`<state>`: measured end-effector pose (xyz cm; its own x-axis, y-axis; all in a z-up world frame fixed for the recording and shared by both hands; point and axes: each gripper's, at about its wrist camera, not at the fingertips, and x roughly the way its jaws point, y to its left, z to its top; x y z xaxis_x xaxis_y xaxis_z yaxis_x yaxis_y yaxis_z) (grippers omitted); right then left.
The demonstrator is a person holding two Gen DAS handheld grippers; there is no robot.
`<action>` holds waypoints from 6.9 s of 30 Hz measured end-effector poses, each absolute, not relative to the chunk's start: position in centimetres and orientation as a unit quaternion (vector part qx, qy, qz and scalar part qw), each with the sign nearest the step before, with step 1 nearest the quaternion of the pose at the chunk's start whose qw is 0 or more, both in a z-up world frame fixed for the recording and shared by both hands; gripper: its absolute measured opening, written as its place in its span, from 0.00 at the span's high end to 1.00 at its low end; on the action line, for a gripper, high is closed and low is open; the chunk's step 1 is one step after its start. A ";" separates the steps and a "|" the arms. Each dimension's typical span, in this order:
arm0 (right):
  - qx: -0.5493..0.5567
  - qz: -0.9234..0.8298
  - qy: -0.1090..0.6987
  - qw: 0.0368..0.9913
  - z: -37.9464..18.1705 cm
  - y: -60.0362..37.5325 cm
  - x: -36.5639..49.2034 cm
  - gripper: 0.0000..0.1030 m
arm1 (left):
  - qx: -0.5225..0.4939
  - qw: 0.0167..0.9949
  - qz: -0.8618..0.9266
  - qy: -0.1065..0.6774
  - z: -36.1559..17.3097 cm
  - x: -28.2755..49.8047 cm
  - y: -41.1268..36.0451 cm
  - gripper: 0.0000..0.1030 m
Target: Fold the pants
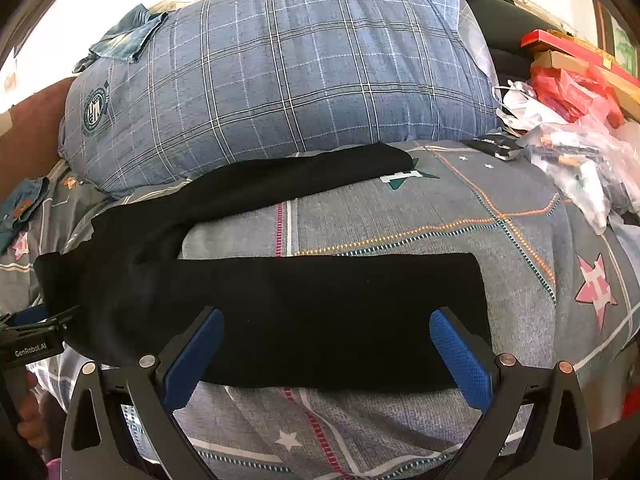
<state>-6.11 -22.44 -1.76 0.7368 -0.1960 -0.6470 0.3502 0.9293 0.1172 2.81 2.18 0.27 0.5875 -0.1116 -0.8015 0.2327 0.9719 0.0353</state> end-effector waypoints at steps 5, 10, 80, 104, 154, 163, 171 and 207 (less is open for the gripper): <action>0.128 -0.144 0.337 0.922 -2.0 -22.7 -6.0 0.00 | 0.069 0.886 -0.098 0.447 0.1 3.0 2.0 0.00; 0.146 -0.136 0.351 0.915 -2.1 -23.2 -5.9 0.00 | 0.070 0.883 -0.096 0.454 0.1 3.3 2.0 0.00; 0.221 -0.149 0.394 0.879 -5.8 -37.4 -5.7 0.86 | -0.191 0.791 -0.126 0.568 -3.3 7.3 15.5 0.88; 0.265 -0.085 0.418 0.864 -1.9 -43.2 14.6 0.50 | -0.102 0.777 -0.077 0.616 0.0 28.8 14.3 0.41; 0.171 -0.156 0.386 0.893 -4.1 -36.0 -6.1 0.88 | -0.141 0.836 -0.091 0.522 0.0 12.0 17.3 0.82; 0.317 -0.126 0.346 0.874 -2.5 -37.4 -9.4 0.38 | -0.196 0.828 -0.131 0.509 2.3 7.9 18.2 0.41; 0.468 -0.069 0.336 0.814 -5.7 -38.2 -6.0 0.37 | -0.270 0.774 -0.150 0.552 -0.2 11.4 15.8 0.39; 0.439 -0.069 0.324 0.835 -6.9 -38.3 -8.3 0.95 | -0.305 0.705 -0.169 0.618 -5.9 9.4 16.1 0.95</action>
